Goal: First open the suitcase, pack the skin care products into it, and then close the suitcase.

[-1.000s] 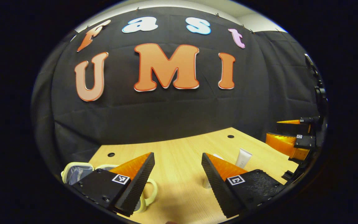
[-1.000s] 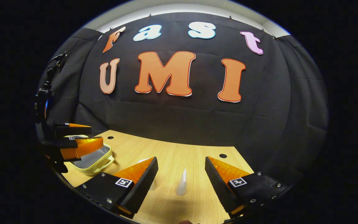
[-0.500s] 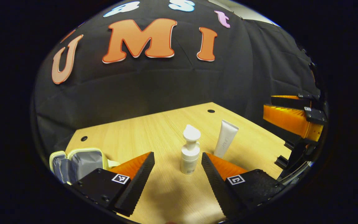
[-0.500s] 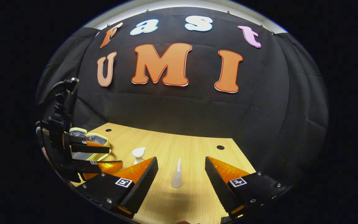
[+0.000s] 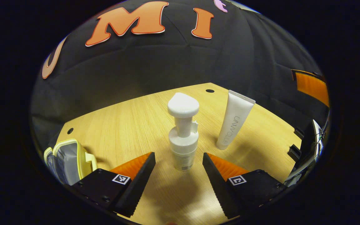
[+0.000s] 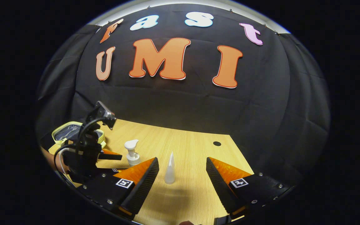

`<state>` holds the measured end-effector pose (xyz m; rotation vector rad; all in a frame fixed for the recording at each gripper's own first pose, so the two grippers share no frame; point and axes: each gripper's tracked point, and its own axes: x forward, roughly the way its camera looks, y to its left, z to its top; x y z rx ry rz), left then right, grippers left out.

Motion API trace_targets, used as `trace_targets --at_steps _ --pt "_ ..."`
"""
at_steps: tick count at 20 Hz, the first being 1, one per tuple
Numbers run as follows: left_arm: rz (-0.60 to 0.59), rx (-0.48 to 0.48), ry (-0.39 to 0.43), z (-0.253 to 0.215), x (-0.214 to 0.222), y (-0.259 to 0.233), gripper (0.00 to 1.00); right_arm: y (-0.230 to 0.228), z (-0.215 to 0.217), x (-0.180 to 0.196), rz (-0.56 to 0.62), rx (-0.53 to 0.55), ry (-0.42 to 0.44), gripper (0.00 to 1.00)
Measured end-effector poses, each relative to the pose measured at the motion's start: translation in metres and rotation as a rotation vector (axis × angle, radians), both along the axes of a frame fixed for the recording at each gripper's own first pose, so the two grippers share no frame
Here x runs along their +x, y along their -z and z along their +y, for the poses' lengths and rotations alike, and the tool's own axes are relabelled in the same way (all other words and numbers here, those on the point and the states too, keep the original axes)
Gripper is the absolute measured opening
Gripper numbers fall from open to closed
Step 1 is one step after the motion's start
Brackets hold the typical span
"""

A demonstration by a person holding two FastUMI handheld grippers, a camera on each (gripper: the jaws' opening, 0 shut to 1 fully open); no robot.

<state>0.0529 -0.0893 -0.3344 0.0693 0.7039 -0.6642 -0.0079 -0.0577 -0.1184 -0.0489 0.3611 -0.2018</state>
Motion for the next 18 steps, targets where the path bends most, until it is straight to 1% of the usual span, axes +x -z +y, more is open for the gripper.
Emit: trace_targets --at_steps 2,5,9,10,11,12,13,14,15,16,17,18 --pt "-0.001 0.023 0.004 -0.004 0.005 0.008 0.98 0.0 -0.004 0.001 0.002 -0.006 0.006 0.97" --pt "0.027 0.026 0.006 -0.013 0.006 0.02 0.98 0.004 -0.009 0.001 0.012 -0.011 0.012 0.97" --pt "0.055 0.021 -0.01 -0.019 0.01 0.035 0.98 0.028 -0.013 0.0 0.059 -0.012 0.012 0.97" --pt "0.062 0.015 -0.016 -0.02 0.01 0.037 0.95 0.034 -0.013 -0.001 0.072 -0.003 0.014 0.97" --pt "0.07 0.008 -0.021 -0.022 0.011 0.039 0.89 0.04 -0.011 -0.001 0.084 0.01 0.013 0.98" --pt "0.08 0.003 -0.027 -0.023 0.011 0.041 0.87 0.045 -0.01 0.001 0.092 0.021 0.013 0.97" --pt "0.08 -0.002 -0.042 -0.026 0.014 0.049 0.76 0.051 -0.009 0.003 0.101 0.028 0.011 0.97" --pt "0.083 -0.006 -0.042 -0.025 0.01 0.043 0.66 0.057 -0.008 0.003 0.109 0.035 0.008 0.98" --pt "0.081 0.003 -0.046 -0.025 0.011 0.043 0.64 0.062 -0.008 0.005 0.119 0.04 0.005 0.97" --pt "0.08 0.014 -0.05 -0.022 0.009 0.042 0.65 0.068 -0.006 0.007 0.128 0.047 -0.001 0.97" --pt "0.088 0.021 -0.056 -0.019 0.008 0.042 0.63 0.073 -0.005 0.009 0.136 0.054 -0.006 0.97" --pt "0.102 0.015 -0.064 -0.019 0.007 0.041 0.63 0.078 -0.003 0.011 0.145 0.062 -0.013 0.97"
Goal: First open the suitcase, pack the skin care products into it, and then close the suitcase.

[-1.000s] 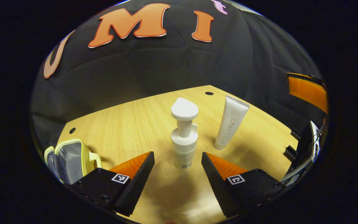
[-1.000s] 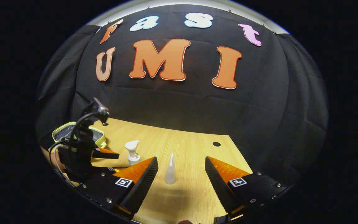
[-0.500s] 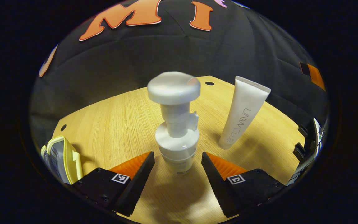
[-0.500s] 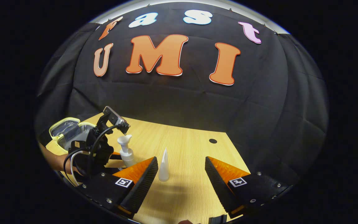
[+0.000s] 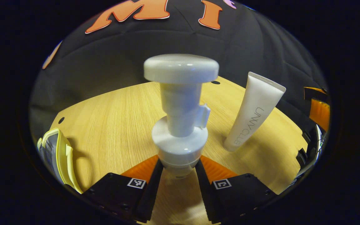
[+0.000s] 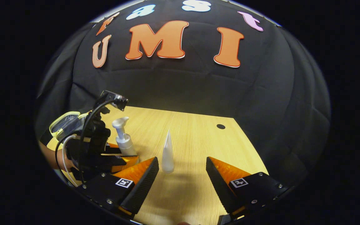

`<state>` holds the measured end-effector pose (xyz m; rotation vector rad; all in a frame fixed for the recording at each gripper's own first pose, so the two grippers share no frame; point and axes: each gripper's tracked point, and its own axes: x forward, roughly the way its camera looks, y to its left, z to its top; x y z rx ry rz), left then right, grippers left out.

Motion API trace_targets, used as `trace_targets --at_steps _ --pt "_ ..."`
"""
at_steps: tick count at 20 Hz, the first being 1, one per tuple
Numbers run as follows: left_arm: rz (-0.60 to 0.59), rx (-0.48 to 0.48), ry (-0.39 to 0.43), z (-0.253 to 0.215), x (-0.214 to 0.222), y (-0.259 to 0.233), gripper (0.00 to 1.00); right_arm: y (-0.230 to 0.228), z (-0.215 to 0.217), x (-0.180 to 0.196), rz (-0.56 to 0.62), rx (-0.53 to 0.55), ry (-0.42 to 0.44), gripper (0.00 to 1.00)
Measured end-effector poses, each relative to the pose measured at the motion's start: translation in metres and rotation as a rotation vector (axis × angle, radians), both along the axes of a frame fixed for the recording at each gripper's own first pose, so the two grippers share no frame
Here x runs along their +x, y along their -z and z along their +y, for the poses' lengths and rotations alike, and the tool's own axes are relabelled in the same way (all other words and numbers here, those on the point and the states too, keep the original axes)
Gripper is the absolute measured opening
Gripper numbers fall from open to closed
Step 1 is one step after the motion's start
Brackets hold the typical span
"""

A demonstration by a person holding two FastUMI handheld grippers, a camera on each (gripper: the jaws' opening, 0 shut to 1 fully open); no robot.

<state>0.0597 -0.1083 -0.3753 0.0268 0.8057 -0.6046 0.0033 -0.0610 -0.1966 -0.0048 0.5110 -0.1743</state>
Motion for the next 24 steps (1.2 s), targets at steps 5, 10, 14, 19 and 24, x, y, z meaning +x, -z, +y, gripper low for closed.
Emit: trace_targets --at_steps 5,10,14,19,24 --pt "0.001 -0.018 -0.065 0.017 0.006 -0.025 0.63 0.032 0.002 0.011 0.056 0.033 -0.017 0.98" --pt "-0.032 -0.029 -0.145 0.052 0.009 -0.069 0.63 0.049 0.008 0.017 0.081 0.035 -0.05 0.98" --pt "-0.061 0.007 -0.195 0.093 0.008 -0.086 0.65 0.073 0.017 0.03 0.117 0.071 -0.065 0.98" --pt "-0.055 0.029 -0.287 0.14 -0.006 -0.095 0.63 0.104 0.021 0.046 0.166 0.102 -0.072 0.97" --pt "-0.008 0.089 -0.36 0.184 -0.03 -0.09 0.63 0.121 0.024 0.062 0.169 0.113 -0.072 0.88"
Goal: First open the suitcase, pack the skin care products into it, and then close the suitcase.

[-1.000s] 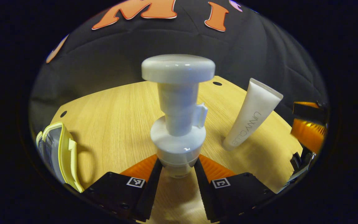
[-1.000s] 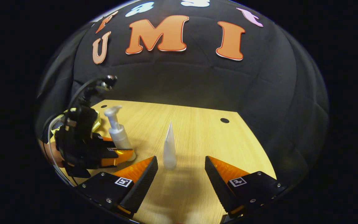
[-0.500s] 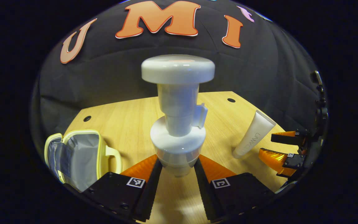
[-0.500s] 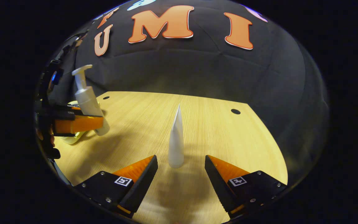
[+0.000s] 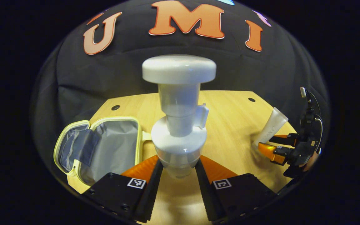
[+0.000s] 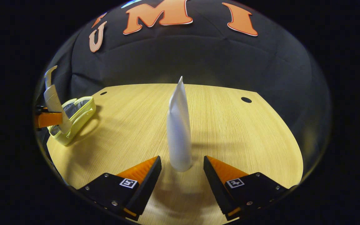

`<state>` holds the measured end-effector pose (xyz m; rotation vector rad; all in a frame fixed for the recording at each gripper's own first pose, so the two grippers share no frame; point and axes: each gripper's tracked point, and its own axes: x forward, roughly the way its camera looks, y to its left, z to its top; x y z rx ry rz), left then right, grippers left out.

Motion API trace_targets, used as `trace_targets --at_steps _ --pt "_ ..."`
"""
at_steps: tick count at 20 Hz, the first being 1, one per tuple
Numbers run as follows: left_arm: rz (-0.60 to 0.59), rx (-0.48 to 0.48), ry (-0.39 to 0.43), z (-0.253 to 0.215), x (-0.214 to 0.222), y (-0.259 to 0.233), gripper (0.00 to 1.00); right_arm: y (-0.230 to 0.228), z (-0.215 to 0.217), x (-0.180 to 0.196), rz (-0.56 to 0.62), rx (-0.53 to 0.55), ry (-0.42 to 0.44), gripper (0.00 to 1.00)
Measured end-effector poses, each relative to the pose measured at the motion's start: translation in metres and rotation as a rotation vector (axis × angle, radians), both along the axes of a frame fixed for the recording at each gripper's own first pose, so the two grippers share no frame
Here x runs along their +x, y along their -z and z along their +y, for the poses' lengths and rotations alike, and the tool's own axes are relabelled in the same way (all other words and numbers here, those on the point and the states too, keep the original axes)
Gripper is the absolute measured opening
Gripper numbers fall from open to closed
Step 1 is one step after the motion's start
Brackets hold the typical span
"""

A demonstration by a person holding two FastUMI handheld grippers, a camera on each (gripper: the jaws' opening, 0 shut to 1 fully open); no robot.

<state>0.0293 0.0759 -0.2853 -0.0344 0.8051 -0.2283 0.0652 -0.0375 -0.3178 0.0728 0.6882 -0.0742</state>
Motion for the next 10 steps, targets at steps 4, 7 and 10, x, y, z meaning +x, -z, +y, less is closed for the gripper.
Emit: trace_targets --at_steps 4,7,10 --pt "0.006 0.017 -0.065 0.033 -0.01 -0.005 0.63 0.017 0.006 0.008 0.056 0.067 0.021 0.72" --pt "0.028 0.038 -0.104 0.059 -0.022 -0.004 0.63 0.022 0.004 0.012 0.068 0.058 0.027 0.61" --pt "0.033 0.048 -0.143 0.081 -0.028 -0.009 0.63 0.023 0.004 0.014 0.073 0.067 0.034 0.53"
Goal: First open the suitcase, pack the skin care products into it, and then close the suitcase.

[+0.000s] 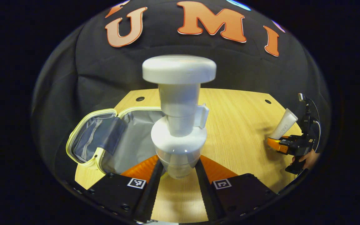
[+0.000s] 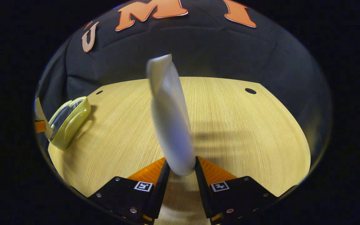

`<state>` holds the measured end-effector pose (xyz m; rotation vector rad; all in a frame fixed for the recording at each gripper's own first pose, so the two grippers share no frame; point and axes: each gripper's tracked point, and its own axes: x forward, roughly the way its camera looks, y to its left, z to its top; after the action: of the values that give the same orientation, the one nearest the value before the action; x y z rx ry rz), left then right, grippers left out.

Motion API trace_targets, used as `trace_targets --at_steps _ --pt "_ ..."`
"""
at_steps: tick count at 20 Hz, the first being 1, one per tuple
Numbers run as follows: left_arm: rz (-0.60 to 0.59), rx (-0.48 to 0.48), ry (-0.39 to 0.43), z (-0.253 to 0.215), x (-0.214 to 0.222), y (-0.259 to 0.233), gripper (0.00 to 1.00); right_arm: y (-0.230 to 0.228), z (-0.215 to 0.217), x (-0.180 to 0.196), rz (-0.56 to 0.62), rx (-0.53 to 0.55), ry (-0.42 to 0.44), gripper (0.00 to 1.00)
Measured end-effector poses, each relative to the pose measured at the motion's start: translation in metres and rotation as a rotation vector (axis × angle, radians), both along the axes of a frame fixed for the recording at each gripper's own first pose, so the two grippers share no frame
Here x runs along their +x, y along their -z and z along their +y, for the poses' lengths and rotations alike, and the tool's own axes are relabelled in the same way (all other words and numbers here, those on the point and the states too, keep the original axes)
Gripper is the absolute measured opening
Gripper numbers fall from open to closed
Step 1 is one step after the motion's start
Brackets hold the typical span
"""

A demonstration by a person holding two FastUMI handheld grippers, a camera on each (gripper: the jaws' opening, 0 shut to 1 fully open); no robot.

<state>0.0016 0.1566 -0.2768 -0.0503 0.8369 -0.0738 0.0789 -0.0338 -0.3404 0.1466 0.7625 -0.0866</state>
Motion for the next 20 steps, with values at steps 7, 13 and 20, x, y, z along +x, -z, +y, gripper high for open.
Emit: trace_targets --at_steps 7,13,20 --pt "-0.033 0.001 -0.046 0.041 0.011 -0.009 0.63 -0.021 0.014 -0.009 0.012 0.02 0.003 0.51" --pt "-0.065 -0.005 -0.054 0.069 0.023 -0.014 0.63 -0.088 0.034 -0.006 -0.077 -0.013 -0.052 0.51" --pt "-0.076 -0.005 -0.022 0.114 0.032 -0.012 0.63 -0.155 0.071 -0.004 -0.149 -0.02 -0.088 0.51"
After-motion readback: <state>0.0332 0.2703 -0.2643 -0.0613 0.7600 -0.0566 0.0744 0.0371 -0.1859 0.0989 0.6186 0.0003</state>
